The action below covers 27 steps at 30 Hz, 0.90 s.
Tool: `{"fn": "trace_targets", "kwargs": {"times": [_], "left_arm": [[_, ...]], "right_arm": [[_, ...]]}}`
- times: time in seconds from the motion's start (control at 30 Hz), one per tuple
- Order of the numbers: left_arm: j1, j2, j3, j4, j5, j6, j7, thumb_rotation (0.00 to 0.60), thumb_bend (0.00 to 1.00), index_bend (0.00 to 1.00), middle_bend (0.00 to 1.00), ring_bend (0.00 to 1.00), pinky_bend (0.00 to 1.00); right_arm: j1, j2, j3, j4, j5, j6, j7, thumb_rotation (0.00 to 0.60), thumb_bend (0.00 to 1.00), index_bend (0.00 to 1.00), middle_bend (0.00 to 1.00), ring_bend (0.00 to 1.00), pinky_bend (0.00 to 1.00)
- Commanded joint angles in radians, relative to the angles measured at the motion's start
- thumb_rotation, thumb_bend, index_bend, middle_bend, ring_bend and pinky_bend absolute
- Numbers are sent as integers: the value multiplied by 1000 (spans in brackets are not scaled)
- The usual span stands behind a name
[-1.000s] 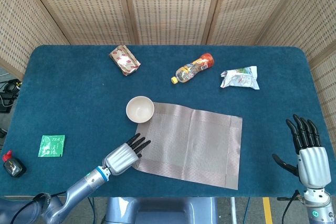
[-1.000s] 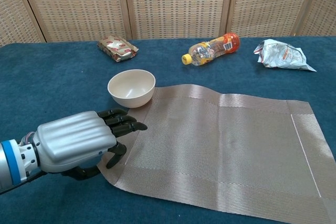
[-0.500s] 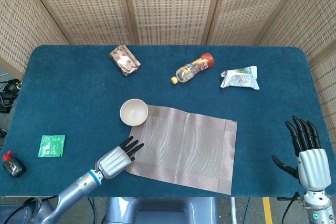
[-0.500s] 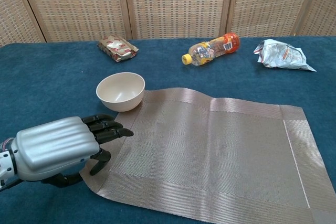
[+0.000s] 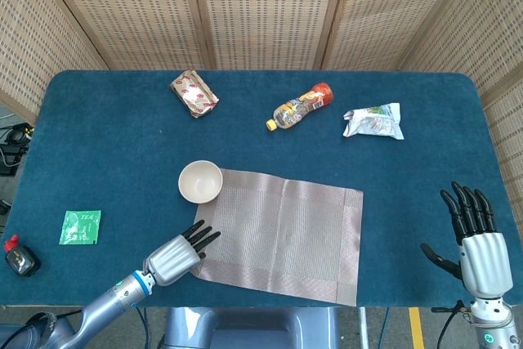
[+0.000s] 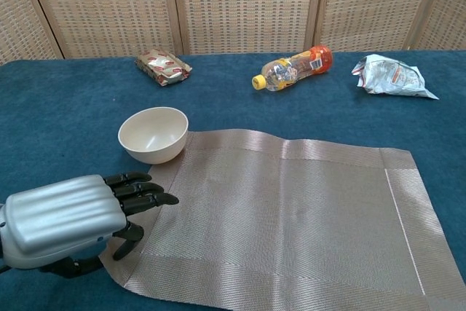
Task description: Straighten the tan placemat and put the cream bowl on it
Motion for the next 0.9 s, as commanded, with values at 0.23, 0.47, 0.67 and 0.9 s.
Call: {"fn": "trace_targets", "kwargs": {"times": [0.23,0.47,0.67,0.9], "left_arm": [[-12,16,23,-31,57,-26,-41,600,530,650,0,0,0],[-18,22,28,-50,71,-52,-52,600,530,650,0,0,0],[-19,21,29,-59,84,-65,-61,600,530,651,0,0,0],[-21,15,30,-69,102,-70,-81,600,530,658,0,0,0]], "right_arm": [[0,1,2,0,2,-1,2,600,239,48,0,0,0],[-1,2,2,-1,1,1,5,600,239,49,0,0,0],[-2,4,3,-2,1,2,7,600,238,48,0,0,0],[-2,4,3,-3,1,1,8,600,239,49,0,0,0]]}}
